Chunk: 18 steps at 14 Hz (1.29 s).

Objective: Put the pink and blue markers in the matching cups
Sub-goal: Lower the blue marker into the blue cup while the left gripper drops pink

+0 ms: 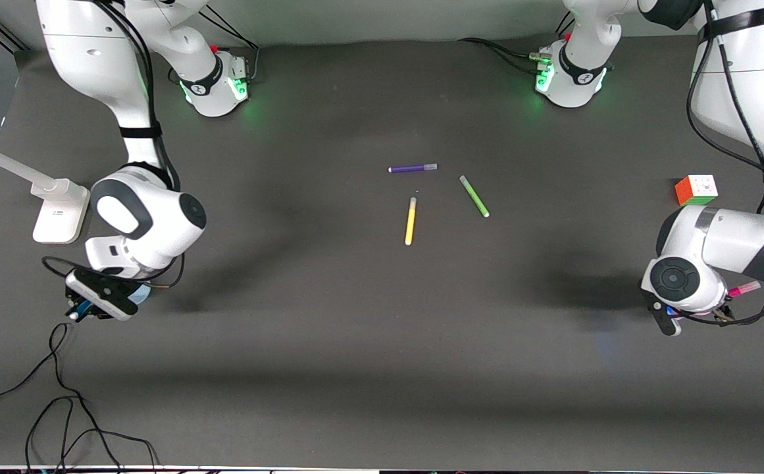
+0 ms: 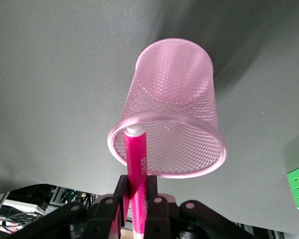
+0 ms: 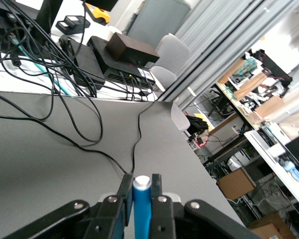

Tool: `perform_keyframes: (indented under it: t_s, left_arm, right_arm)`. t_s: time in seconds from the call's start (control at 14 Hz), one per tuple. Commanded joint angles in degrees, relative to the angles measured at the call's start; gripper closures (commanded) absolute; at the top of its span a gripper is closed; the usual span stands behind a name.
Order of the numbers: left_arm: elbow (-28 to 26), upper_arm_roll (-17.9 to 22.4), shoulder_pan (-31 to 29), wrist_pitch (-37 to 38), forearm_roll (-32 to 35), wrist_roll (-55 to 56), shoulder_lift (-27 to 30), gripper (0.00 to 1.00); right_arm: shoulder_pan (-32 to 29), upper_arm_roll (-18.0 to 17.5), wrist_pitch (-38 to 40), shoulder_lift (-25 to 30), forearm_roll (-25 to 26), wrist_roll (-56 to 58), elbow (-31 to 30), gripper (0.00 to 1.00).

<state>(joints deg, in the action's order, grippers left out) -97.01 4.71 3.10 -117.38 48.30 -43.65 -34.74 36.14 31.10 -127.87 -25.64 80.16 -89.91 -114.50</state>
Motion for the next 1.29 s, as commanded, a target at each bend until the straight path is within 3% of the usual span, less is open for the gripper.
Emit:
perform_keyframes:
  t_s: [0.0,0.14,0.29,0.5,0.71,0.79,0.86,1.07,1.14,1.21]
  left_arm:
    - [0.3,0.4,3.0,4.2,1.1,5.5,0.2,0.86]
    - [0.3,0.5,3.1,4.4,1.1,6.6,0.1,0.84]
    - [0.4,0.5,3.0,4.2,1.2,6.6,-0.2,0.82]
    - [0.4,0.6,2.4,4.0,1.4,6.0,-0.2,0.98]
    - [0.3,0.6,2.2,3.6,1.6,5.9,-0.6,1.00]
    - [0.3,0.6,2.2,3.5,1.6,5.9,-0.8,0.89]
    - [0.3,0.6,2.2,3.2,1.6,6.3,-0.9,0.60]
    - [0.4,0.6,2.2,3.3,1.6,6.3,-0.8,0.45]
    - [0.4,0.6,2.2,3.3,1.6,6.1,-0.8,0.33]
    - [0.5,0.6,2.2,3.3,1.6,5.9,-0.7,0.32]
  right_arm:
    - [1.9,0.5,3.1,0.2,6.5,-9.0,-3.3,1.00]
    - [1.5,0.5,4.0,-1.2,12.2,-16.4,-4.8,1.00]
    - [1.4,0.6,4.1,-1.5,12.4,-17.1,-5.1,1.00]
    - [1.6,0.6,4.8,-2.6,12.4,-20.6,-6.0,1.00]
    - [2.0,0.6,7.2,-4.5,13.0,-25.0,-6.6,1.00]
    - [2.1,0.6,7.4,-5.2,13.0,-26.0,-6.6,1.00]
    - [2.2,0.6,7.5,-5.6,13.0,-27.1,-6.7,1.00]
    - [2.2,0.6,7.5,-7.3,14.1,-29.9,-6.7,1.00]
    - [2.2,0.6,8.1,-7.4,14.2,-29.9,-6.7,1.00]
    - [2.2,0.5,8.2,-7.4,14.2,-30.0,-6.6,1.00]
